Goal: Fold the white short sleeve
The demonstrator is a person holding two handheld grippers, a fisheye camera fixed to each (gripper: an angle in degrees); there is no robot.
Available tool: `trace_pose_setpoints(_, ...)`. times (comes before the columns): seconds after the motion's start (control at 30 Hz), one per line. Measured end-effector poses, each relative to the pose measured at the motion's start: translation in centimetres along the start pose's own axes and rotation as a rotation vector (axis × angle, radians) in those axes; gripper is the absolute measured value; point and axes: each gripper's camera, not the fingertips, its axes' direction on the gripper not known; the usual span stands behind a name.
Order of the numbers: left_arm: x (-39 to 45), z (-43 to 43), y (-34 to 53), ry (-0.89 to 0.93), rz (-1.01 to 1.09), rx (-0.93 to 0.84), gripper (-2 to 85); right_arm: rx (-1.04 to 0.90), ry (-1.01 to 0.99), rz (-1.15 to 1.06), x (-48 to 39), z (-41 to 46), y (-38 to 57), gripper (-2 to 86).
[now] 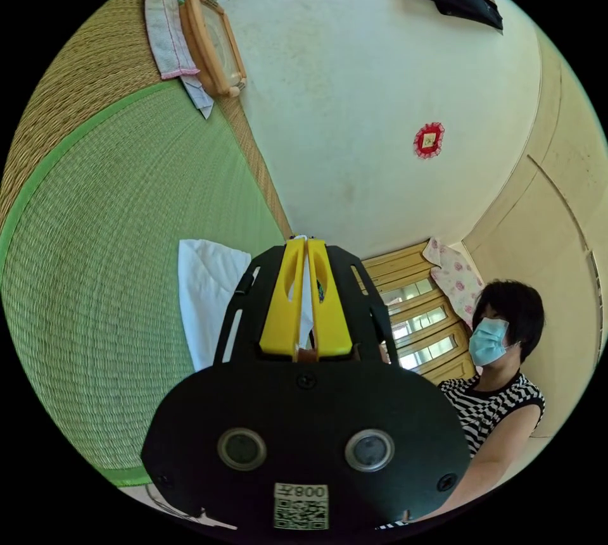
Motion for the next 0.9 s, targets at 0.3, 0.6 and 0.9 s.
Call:
trace_pose_setpoints(0.3, -4.5, 3.7, -3.9, -0.045, -0.033, 0.015, 0.5, -0.039, 0.019, 0.025, 4.7, 6.1, -1.1, 1.3)
trace_pose_setpoints(0.6, -8.0, 6.4, -6.7, -0.105, -0.093, 0.021, 0.6, -0.092, 0.040, 0.104, 9.6, 11.4, -1.9, 1.4)
trace_pose_setpoints(0.9, -9.4, 8.6, -9.6, -0.145, -0.182, 0.022, 0.8, -0.121, 0.043, 0.141, 11.8, 13.8, -0.8, 1.4)
